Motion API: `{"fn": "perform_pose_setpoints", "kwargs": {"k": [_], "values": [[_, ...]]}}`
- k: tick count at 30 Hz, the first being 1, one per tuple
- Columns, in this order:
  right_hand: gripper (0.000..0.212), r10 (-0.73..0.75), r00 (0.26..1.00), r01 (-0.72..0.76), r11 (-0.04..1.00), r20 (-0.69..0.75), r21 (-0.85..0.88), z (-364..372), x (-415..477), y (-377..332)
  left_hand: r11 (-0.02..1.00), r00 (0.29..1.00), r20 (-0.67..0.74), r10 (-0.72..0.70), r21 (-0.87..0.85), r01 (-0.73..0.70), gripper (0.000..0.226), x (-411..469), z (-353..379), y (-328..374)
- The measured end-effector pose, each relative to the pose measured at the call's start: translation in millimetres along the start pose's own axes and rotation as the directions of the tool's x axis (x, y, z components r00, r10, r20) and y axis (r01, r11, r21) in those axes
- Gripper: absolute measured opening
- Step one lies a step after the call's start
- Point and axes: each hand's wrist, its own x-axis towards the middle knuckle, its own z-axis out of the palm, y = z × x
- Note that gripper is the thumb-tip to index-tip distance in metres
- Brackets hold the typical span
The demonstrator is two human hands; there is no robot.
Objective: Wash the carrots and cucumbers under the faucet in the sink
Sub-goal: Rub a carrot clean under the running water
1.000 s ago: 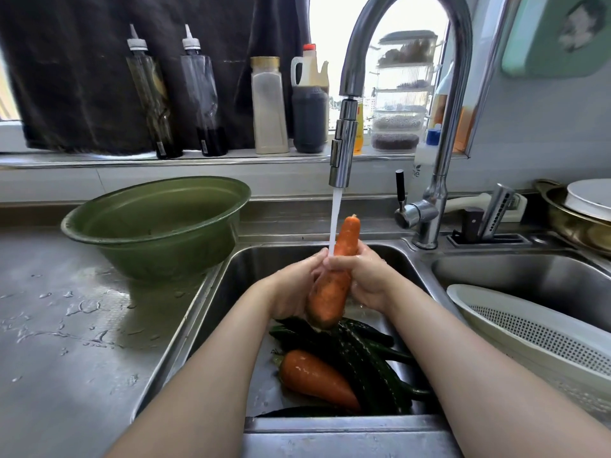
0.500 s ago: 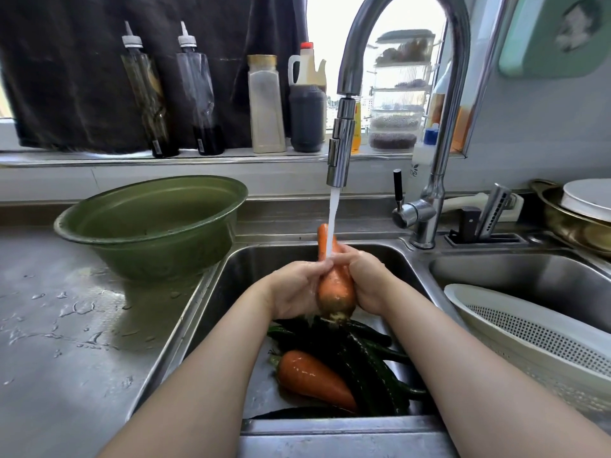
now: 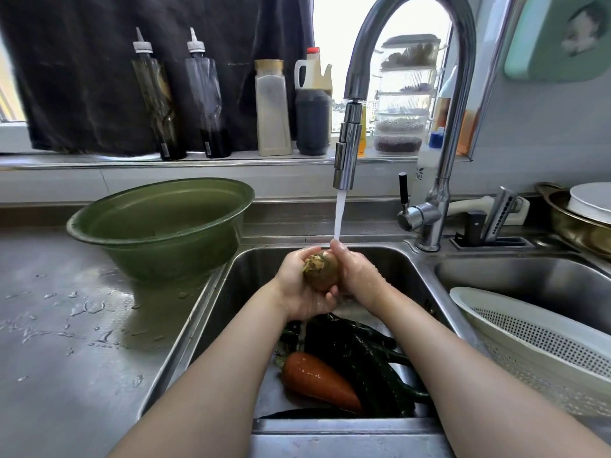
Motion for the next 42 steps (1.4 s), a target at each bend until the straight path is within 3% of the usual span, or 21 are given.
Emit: {"fn": "perform_pose_setpoints", "kwargs": {"k": [2,5,9,11,12,14,16,20,21,23,25,28,32,35,39,42], "values": [[0.067,0.041,0.999,-0.041,0.999,-0.027,-0.001,-2.3,-0.5,-0.1,1.000,1.000,0.005,0.004,-0.021,-0.004,0.063,1.6,3.9,-3.1],[0.074,0.029,0.991,-0.053,0.982,-0.129,-0.184,-4.4,-7.2,-6.6,0.998,1.000,0.012,-0.023,-0.050,0.024,0.077,4.7,6.2,-4.9],[0.072,0.092,0.981,-0.124,0.973,-0.170,-0.193,-3.2,-7.7,-13.0,0.995,0.996,-0.016,-0.087,-0.056,0.086,0.083,9.5,4.5,-3.1],[0.079,0.153,0.965,-0.180,0.977,-0.213,-0.117,-2.2,-3.1,-12.3,0.995,0.992,-0.107,-0.071,0.058,0.078,0.080,12.2,3.8,-1.2],[0.080,0.192,0.956,-0.212,0.975,-0.223,-0.071,-2.0,-0.4,-11.1,0.979,0.979,-0.202,-0.020,0.193,0.060,0.079,14.6,2.7,-0.2],[0.082,0.261,0.944,-0.266,0.964,-0.203,0.004,-4.9,2.8,-6.9,0.881,0.915,-0.374,0.148,0.471,0.050,0.077,16.6,2.7,0.2],[0.082,0.347,0.928,-0.336,0.937,-0.134,0.097,-9.1,3.2,-3.2,0.808,0.844,-0.416,0.339,0.589,-0.035,0.071,22.8,-3.4,-1.6],[0.075,0.434,0.900,-0.431,0.869,0.044,0.244,-9.8,-1.9,-6.7,0.812,0.877,-0.203,0.436,0.509,-0.286,0.068,24.7,-4.4,-4.6],[0.073,0.424,0.904,-0.422,0.864,0.058,0.273,-9.6,-2.9,-7.6,0.797,0.865,-0.158,0.476,0.494,-0.348,0.056,24.6,-0.9,-6.0],[0.059,0.378,0.921,-0.386,0.865,0.091,0.320,-10.4,-6.2,-11.6,0.737,0.780,-0.205,0.591,0.530,-0.419,0.033,29.5,-1.0,-6.1],[0.047,0.329,0.919,-0.383,0.876,0.217,0.293,-12.6,-10.2,-12.9,0.750,0.724,-0.317,0.612,0.524,-0.404,0.030,31.2,-3.8,-6.9],[0.038,0.322,0.894,-0.396,0.894,0.311,0.210,-9.6,-16.0,-12.1,0.814,0.748,-0.387,0.539,0.466,-0.346,0.047,29.0,-10.8,-2.9],[0.035,0.265,0.935,-0.318,0.922,0.236,0.223,0.4,-18.5,-12.6,0.819,0.818,-0.227,0.529,0.389,-0.421,0.043,26.1,-18.1,-0.1],[0.051,0.308,0.944,-0.329,0.911,0.120,0.248,2.4,-13.1,-12.1,0.856,0.884,-0.115,0.453,0.333,-0.395,0.039,23.9,-15.9,-0.2],[0.047,0.250,0.961,-0.277,0.890,0.120,0.363,-2.3,-7.4,-9.3,0.827,0.821,-0.209,0.532,0.336,-0.451,0.032,27.9,-7.1,-0.2],[0.041,0.158,0.945,-0.275,0.857,0.288,0.435,-9.4,-7.3,-3.3,0.821,0.817,-0.230,0.529,0.383,-0.424,0.033,32.7,-13.9,-2.6]]}}
